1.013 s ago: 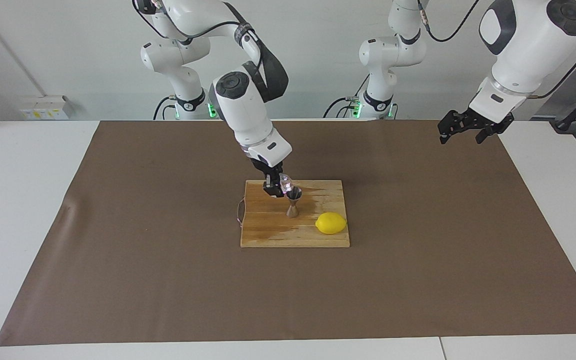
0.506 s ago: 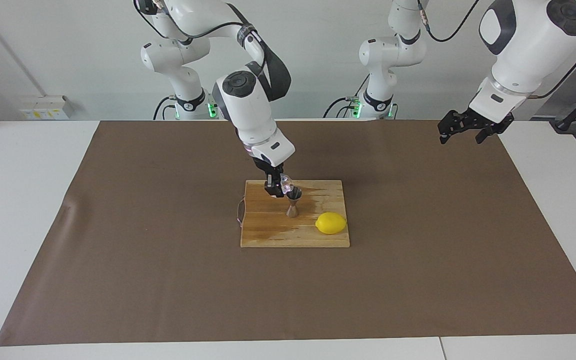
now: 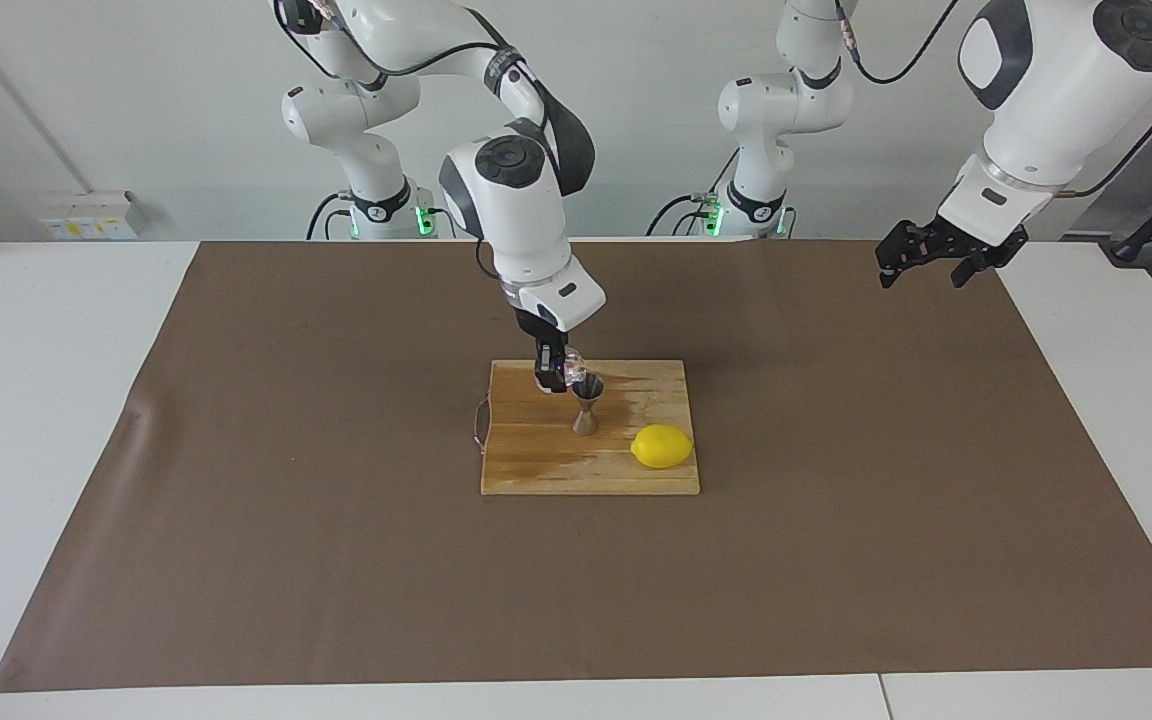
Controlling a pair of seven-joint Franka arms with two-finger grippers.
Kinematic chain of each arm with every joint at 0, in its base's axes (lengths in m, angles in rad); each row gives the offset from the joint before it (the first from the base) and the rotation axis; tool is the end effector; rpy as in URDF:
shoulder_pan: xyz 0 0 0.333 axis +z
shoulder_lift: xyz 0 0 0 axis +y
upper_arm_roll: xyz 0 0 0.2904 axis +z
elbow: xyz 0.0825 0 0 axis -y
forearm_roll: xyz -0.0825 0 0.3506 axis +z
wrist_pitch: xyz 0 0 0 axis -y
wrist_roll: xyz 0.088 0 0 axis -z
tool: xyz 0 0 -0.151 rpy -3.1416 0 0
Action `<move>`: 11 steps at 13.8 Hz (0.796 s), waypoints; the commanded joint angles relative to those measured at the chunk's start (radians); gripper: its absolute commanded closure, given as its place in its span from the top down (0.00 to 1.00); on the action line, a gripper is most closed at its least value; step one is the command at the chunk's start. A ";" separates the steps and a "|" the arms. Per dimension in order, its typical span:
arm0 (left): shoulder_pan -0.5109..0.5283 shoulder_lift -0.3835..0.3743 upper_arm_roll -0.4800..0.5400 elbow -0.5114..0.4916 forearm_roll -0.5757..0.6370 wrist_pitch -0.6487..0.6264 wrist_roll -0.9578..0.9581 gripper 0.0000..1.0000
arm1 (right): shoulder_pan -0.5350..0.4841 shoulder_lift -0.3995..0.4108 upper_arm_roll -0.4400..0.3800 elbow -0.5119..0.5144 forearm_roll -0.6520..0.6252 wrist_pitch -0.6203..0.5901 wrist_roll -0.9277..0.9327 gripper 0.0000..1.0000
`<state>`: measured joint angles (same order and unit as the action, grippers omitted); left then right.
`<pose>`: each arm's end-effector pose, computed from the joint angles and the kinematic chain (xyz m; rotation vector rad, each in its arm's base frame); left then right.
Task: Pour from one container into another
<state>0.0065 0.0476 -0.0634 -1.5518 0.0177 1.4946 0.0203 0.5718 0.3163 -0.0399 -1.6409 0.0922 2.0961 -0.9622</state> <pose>0.5201 -0.0262 0.5323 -3.1184 0.1199 0.1631 0.5403 0.3295 0.3906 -2.3091 -2.0587 -0.2341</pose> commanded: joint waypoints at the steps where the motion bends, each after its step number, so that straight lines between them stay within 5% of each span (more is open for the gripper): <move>1: 0.000 -0.032 0.004 -0.039 0.007 0.013 0.004 1.00 | 0.005 0.038 -0.006 0.064 -0.028 -0.033 0.042 0.00; 11: 0.000 -0.034 0.004 -0.039 0.007 0.013 0.004 1.00 | 0.020 0.063 -0.006 0.104 -0.097 -0.082 0.111 0.00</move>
<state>0.0065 0.0476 -0.0634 -1.5518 0.0177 1.4946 0.0203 0.5785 0.3651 -0.0402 -1.5700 0.0300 2.0553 -0.8838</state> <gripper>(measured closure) 0.000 0.511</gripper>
